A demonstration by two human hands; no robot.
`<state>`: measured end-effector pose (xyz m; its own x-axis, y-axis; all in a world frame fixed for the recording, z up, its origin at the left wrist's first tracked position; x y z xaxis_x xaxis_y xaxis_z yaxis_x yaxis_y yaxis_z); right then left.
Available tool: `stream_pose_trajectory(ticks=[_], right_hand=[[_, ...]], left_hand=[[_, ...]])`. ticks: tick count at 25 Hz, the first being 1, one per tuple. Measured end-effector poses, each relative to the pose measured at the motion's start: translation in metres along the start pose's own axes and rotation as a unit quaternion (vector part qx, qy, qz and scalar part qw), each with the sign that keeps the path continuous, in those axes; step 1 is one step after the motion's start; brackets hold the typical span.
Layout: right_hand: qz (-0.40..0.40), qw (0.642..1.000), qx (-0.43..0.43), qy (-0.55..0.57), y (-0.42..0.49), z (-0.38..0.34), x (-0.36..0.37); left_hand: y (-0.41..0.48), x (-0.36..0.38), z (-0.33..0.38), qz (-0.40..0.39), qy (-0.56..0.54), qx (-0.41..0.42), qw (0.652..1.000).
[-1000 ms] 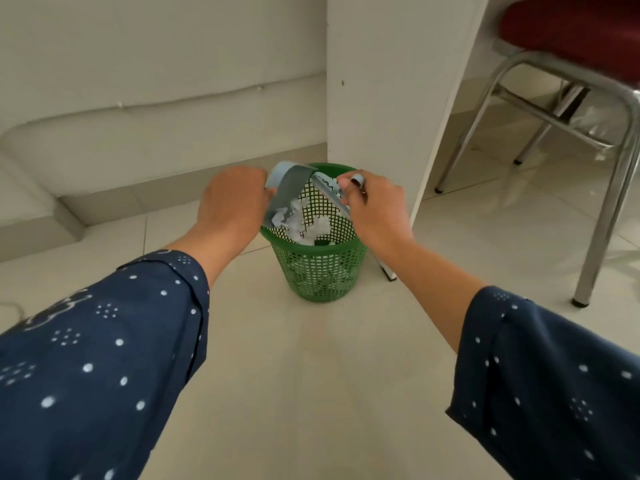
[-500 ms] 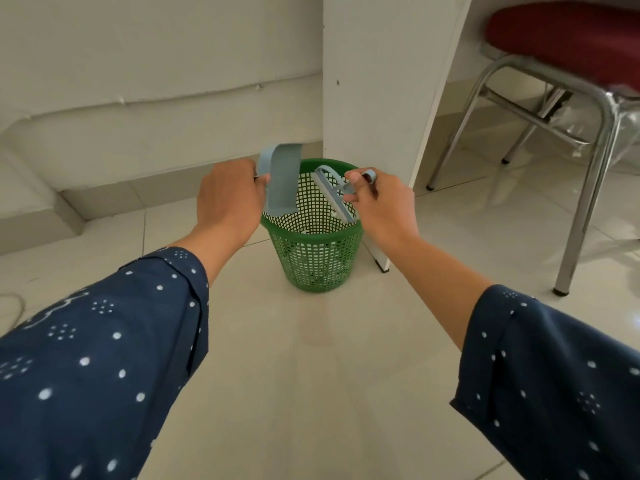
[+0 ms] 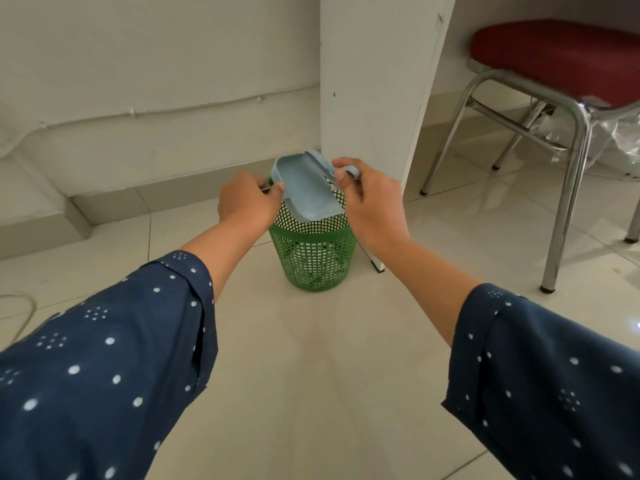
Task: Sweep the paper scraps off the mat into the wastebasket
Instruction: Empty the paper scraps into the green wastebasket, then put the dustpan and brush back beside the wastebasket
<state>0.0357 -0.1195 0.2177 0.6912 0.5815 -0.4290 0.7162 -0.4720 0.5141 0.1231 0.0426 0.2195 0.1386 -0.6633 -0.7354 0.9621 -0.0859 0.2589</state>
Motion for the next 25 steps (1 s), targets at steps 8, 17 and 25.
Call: stream_pose_trajectory(ticks=[8, 17, 25], right_hand=[[-0.044, 0.990, -0.051, -0.122, -0.036, -0.002, 0.014], [-0.088, 0.977, -0.041, -0.190, -0.087, 0.034, -0.028], [-0.166, 0.965, -0.022, -0.203, -0.118, 0.075, -0.043]], left_hand=[[-0.054, 0.049, 0.001, -0.169, -0.346, -0.194, 0.902], [-0.116, 0.082, 0.022, -0.232, -0.408, -0.214, 0.856], [-0.151, 0.121, 0.006, -0.289, -0.377, -0.272, 0.837]])
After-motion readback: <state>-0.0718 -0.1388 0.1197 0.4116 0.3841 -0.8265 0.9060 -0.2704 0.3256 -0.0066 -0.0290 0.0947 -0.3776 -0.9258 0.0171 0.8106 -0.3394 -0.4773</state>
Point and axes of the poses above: each hand's wrist, its own y-axis towards the middle knuckle, its own x-axis out of the palm, z = x × y, the point moved 4 cm from there along y, towards the middle knuckle, and after that the axes turned 5 degrees about z, right-handed, at the moved point
